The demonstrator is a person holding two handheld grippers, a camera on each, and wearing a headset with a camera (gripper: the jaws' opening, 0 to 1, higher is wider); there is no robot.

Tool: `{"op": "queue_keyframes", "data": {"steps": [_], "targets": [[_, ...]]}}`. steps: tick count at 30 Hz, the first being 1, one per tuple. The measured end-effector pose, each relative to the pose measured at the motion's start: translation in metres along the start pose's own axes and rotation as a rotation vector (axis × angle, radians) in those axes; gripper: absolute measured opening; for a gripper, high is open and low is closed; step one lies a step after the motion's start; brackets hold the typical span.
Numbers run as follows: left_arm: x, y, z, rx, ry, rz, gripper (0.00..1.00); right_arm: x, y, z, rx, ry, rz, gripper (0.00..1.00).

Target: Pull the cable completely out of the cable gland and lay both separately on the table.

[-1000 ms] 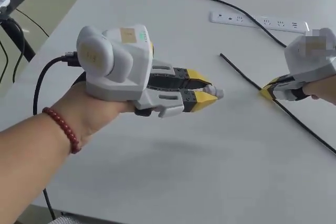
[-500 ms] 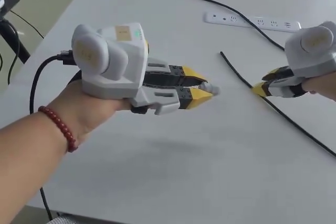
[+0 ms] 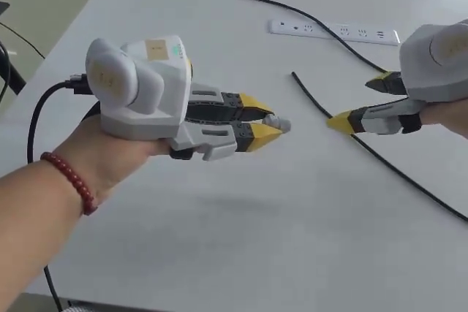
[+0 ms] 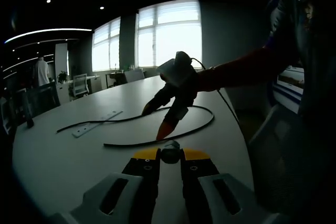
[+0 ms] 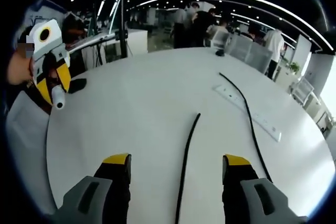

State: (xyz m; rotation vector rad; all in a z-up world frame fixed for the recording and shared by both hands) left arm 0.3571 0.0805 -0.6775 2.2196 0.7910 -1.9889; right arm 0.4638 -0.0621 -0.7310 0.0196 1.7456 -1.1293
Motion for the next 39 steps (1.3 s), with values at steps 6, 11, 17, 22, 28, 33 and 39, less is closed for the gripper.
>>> {"op": "queue_keyframes", "data": {"steps": [6,11,17,22,28,33,39], "targets": [[-0.001,-0.001,-0.001,0.000,0.004,0.003,0.16,-0.005,-0.014,-0.008,0.013,0.006,0.071,0.85],[-0.002,-0.002,-0.002,-0.004,0.008,0.005,0.16,-0.003,-0.028,-0.018,0.029,-0.006,0.130,0.96],[-0.003,-0.004,-0.002,-0.002,0.014,0.005,0.16,0.008,-0.048,-0.034,0.017,0.003,0.182,0.99],[-0.002,-0.005,-0.002,-0.005,0.017,-0.002,0.16,0.015,-0.067,-0.044,0.005,0.023,0.217,0.99],[0.001,-0.003,0.002,0.003,0.019,-0.013,0.16,0.019,-0.089,-0.051,0.017,0.032,0.246,0.99],[0.001,-0.001,0.004,0.007,0.020,-0.014,0.16,0.025,-0.098,-0.049,0.032,0.041,0.247,0.99],[-0.001,-0.001,0.006,0.006,0.018,-0.006,0.16,0.036,-0.109,-0.049,0.051,0.066,0.258,0.99]]}}
Point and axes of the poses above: the centre of the closed fingertips' face, and the gripper's own axes: y roughly forward along the fingers, z roughly to its right, x roughly out of its underside, the point moved 3 cm from there along -y, roughly backward along the fingers, and after that the axes turned 11 degrees about y, right-handed, at the moved point
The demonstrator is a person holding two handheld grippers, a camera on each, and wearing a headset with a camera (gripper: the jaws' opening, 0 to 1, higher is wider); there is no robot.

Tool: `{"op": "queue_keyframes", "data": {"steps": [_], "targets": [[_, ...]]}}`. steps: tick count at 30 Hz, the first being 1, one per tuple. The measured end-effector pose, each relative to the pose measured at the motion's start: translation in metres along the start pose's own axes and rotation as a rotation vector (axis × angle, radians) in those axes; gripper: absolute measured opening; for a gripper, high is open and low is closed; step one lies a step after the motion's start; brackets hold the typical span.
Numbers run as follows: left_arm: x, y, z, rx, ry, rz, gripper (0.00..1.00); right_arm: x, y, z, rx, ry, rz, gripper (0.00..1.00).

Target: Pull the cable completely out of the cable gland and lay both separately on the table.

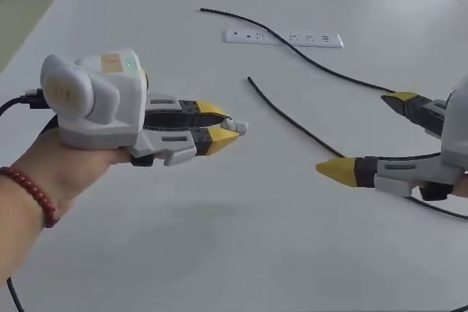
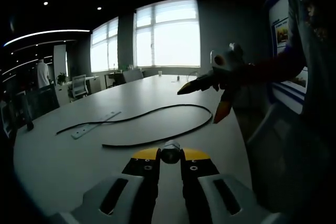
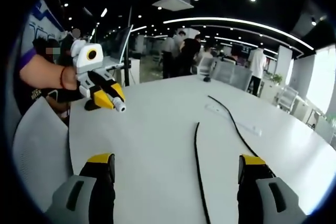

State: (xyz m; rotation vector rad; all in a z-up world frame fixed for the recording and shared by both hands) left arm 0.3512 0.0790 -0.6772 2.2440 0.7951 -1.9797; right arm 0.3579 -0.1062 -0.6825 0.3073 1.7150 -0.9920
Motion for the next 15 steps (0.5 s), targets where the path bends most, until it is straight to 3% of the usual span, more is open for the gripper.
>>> {"op": "queue_keyframes", "data": {"steps": [7,15], "targets": [[-0.002,-0.004,0.004,-0.007,-0.007,0.021,0.16,0.012,-0.020,-0.010,0.003,0.023,0.014,0.99],[0.006,-0.005,0.007,-0.026,-0.001,-0.004,0.16,0.023,-0.046,-0.024,0.015,0.020,0.018,0.99]]}}
Point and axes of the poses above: the centre of the closed fingertips' face, and the gripper's own axes: y roughly forward along the fingers, z roughly to its right, x roughly out of its underside, the point moved 3 cm from there along -y, roughly backward along the fingers, and after that the axes turned 11 degrees about y, right-handed, at the moved point
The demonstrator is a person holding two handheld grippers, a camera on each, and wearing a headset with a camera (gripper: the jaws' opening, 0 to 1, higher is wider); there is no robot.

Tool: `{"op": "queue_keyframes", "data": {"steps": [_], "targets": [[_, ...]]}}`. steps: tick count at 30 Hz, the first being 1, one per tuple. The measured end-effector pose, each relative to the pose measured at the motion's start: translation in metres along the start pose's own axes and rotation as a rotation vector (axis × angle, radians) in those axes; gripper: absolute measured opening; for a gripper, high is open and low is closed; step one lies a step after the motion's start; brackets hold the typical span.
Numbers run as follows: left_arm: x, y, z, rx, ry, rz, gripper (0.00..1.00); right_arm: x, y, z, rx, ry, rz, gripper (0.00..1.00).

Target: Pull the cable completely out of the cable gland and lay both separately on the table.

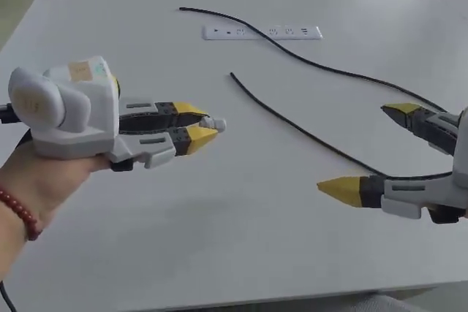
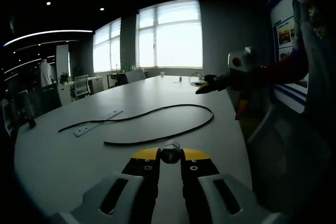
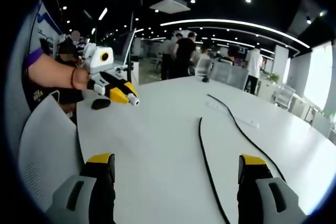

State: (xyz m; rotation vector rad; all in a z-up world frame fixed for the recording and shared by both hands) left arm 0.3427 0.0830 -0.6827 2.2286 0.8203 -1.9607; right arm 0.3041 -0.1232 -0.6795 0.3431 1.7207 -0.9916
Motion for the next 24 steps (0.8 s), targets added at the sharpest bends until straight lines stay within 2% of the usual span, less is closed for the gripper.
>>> {"op": "queue_keyframes", "data": {"steps": [4,6,7,8,11,13,17,18,20,21,24], "targets": [[0.011,0.004,-0.002,-0.027,-0.013,-0.023,0.16,0.004,-0.011,-0.001,0.014,0.005,0.003,0.99],[0.021,0.007,-0.008,-0.074,-0.016,-0.061,0.16,0.007,-0.015,-0.002,0.020,0.007,-0.008,0.99],[0.024,0.011,-0.008,-0.064,-0.018,-0.053,0.16,0.007,-0.016,-0.002,0.023,0.005,-0.008,0.99],[0.027,0.013,-0.010,-0.080,-0.024,-0.057,0.16,0.008,-0.018,-0.002,0.023,0.002,-0.010,0.99],[0.041,0.025,-0.015,-0.098,-0.014,-0.101,0.16,0.006,-0.020,0.000,0.032,-0.001,-0.009,0.98],[0.045,0.032,-0.016,-0.097,-0.014,-0.106,0.16,0.006,-0.019,0.002,0.041,0.000,-0.012,0.98],[0.058,0.045,-0.019,-0.104,-0.004,-0.151,0.16,0.007,-0.018,0.004,0.040,0.003,-0.016,0.98],[0.061,0.046,-0.019,-0.105,0.006,-0.162,0.16,0.008,-0.018,0.005,0.044,0.002,-0.022,0.97],[0.069,0.050,-0.019,-0.106,-0.014,-0.178,0.16,0.010,-0.017,0.006,0.047,0.006,-0.031,0.98],[0.073,0.051,-0.018,-0.106,0.000,-0.188,0.16,0.010,-0.017,0.006,0.048,0.004,-0.030,0.98],[0.079,0.052,-0.019,-0.110,-0.017,-0.201,0.16,0.012,-0.017,0.007,0.047,0.003,-0.038,0.98]]}}
Point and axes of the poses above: the centre of the closed fingertips' face, and the gripper's own axes: y roughly forward along the fingers, z roughly to its right, x roughly out of its underside, the point moved 3 cm from there along -y, roughly backward along the fingers, and after that the axes turned 11 degrees about y, right-handed, at the moved point
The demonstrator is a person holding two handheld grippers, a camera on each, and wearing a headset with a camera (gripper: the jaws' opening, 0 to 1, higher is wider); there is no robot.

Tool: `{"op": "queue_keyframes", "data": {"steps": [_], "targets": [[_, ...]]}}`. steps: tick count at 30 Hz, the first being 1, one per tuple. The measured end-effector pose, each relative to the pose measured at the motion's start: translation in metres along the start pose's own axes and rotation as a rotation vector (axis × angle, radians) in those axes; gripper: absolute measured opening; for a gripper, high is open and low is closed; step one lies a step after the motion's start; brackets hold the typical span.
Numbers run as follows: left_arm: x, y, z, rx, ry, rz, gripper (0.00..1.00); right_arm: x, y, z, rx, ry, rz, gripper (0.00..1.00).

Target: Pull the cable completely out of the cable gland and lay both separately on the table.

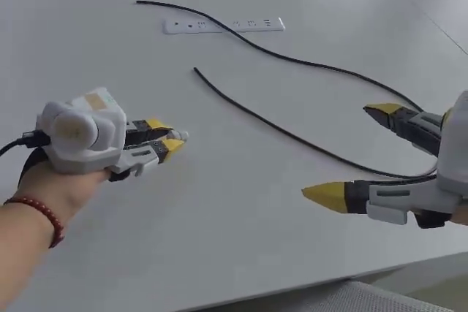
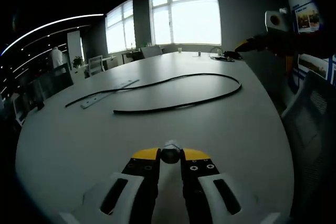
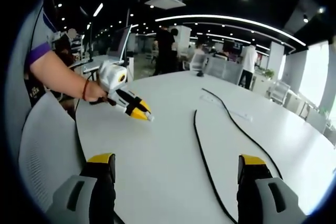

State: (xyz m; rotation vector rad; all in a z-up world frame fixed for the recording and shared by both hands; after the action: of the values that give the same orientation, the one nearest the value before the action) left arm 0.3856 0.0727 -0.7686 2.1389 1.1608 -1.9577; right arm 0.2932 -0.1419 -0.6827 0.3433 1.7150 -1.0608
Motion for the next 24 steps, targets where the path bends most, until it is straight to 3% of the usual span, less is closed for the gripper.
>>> {"op": "queue_keyframes", "data": {"steps": [11,15,24], "targets": [[0.027,0.008,0.004,0.003,-0.012,-0.090,0.16,-0.001,-0.001,0.003,0.005,0.006,-0.002,0.98],[0.030,0.007,0.007,0.000,-0.019,-0.094,0.17,0.001,0.001,0.003,0.000,0.009,-0.004,0.98],[0.028,0.004,0.001,-0.013,-0.033,-0.081,0.18,-0.001,0.003,0.005,-0.001,0.004,-0.008,0.98]]}}
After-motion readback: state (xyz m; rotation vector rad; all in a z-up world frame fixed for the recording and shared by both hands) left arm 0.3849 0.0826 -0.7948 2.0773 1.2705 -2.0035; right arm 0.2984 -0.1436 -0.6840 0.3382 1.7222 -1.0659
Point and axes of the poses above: the centre of the closed fingertips' face, and the gripper's own axes: y roughly forward along the fingers, z roughly to its right, x roughly out of its underside, the point moved 3 cm from there along -y, roughly backward along the fingers, and after that the axes turned 11 degrees about y, right-handed, at the moved point
